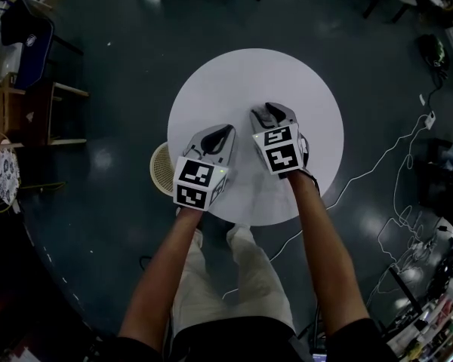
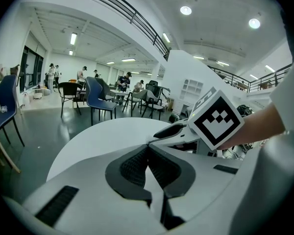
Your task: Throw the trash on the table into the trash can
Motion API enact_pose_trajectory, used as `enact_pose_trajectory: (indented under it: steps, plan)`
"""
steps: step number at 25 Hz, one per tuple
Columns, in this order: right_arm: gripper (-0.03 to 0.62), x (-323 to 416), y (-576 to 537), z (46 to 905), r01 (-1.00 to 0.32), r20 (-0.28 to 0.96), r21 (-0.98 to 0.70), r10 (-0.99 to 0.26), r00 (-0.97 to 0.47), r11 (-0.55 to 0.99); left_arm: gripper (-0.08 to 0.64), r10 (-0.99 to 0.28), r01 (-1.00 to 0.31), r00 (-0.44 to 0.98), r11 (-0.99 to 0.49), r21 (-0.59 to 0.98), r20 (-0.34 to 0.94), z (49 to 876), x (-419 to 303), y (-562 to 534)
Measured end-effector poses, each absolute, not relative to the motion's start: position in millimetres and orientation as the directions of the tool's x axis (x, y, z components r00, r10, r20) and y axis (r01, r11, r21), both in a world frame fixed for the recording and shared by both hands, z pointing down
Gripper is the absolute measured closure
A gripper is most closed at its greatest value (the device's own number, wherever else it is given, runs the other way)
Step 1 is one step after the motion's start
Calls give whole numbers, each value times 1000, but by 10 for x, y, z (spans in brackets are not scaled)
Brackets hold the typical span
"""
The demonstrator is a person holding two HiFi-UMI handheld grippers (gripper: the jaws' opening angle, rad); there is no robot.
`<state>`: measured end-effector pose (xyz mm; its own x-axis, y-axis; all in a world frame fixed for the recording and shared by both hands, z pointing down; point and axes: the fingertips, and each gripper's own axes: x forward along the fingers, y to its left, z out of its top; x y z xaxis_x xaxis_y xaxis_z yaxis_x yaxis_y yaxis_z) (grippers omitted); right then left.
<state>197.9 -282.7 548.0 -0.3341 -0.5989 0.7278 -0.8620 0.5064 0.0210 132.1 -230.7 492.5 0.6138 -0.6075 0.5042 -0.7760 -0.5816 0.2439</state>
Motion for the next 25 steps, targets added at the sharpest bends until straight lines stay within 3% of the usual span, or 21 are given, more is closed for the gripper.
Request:
enact_pose_trajectory:
  steps: [9, 25]
  plan:
    - [492, 1967, -2795, 5476, -865, 735, -17, -580, -351, 501, 545, -608, -782, 609, -569, 256, 509, 4986, 1264, -2283]
    - [505, 1707, -2075, 5094, -857, 731, -98, -547, -407, 506, 545, -559, -756, 630, -601, 260, 540, 4798, 1023, -1844]
